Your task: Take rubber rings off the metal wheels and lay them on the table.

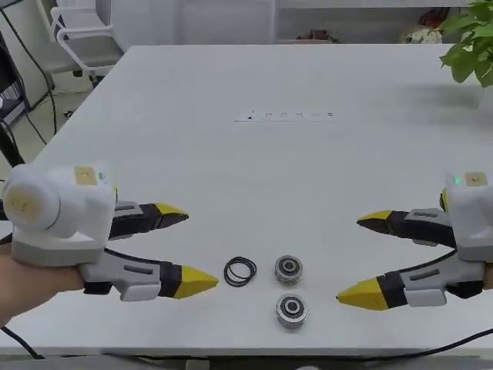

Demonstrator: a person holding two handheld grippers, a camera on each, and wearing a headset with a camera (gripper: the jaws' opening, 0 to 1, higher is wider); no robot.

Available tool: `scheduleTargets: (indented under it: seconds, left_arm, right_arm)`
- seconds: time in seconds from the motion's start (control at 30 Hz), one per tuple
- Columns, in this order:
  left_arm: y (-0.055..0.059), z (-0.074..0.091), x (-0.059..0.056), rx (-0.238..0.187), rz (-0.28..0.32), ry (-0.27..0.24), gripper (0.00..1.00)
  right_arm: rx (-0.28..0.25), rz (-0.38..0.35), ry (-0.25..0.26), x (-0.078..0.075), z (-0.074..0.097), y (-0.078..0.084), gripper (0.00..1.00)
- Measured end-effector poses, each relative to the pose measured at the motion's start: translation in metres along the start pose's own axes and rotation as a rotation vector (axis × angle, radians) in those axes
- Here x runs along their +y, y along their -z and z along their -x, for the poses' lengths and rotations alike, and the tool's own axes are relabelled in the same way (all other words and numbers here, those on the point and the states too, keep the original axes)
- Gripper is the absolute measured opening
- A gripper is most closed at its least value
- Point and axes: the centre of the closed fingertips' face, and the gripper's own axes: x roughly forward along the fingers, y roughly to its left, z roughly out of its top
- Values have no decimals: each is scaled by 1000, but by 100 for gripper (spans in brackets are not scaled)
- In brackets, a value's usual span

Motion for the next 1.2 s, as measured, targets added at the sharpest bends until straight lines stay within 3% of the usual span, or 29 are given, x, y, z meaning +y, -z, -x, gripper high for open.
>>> scheduleTargets:
  seconds: [0.47, 1.2]
  left_arm:
    - [3, 5, 1, 0, 5, -16, 72]
    - [6, 9, -1, 6, -7, -20, 75]
  right_arm:
    - [-5, 4, 14, 6, 11, 7, 91]
    - [6, 15, 24, 8, 13, 12, 93]
